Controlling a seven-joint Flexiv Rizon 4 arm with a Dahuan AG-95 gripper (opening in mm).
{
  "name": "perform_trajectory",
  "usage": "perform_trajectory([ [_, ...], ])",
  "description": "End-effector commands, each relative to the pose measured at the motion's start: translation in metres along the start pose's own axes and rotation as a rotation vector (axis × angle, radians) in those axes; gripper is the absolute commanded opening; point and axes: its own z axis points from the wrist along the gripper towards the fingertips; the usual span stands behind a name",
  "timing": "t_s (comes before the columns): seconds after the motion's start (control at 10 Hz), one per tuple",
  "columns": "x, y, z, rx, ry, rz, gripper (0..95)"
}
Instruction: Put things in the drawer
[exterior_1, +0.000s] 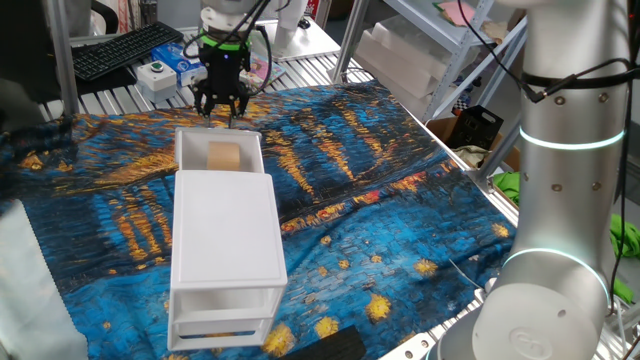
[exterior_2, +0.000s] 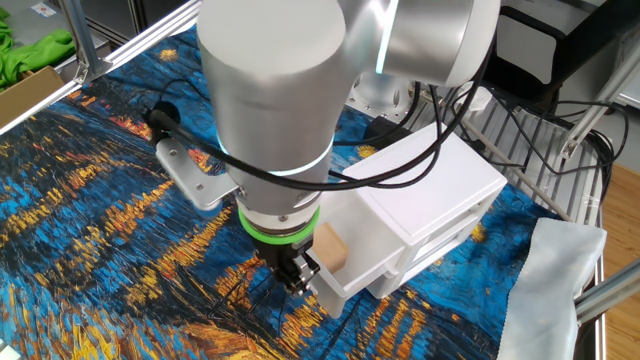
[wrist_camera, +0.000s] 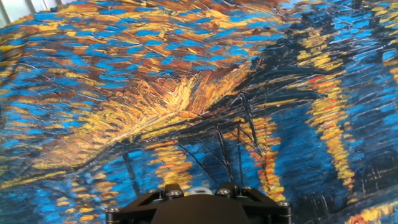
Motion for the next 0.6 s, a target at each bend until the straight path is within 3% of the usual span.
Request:
perform_trajectory([
  [0.1, 0.0041, -0.0009, 0.0028, 0.0, 0.0, 0.004, 38.0],
  [0.4, 0.0105, -0.0017, 0.0068, -0.004, -0.002, 0.01, 38.0],
  [0.5, 0.0108, -0.0018, 0.007, -0.005, -0.002, 0.01, 19.0],
  [0.6, 0.011, -0.0018, 0.0071, -0.005, -0.001, 0.004, 19.0],
])
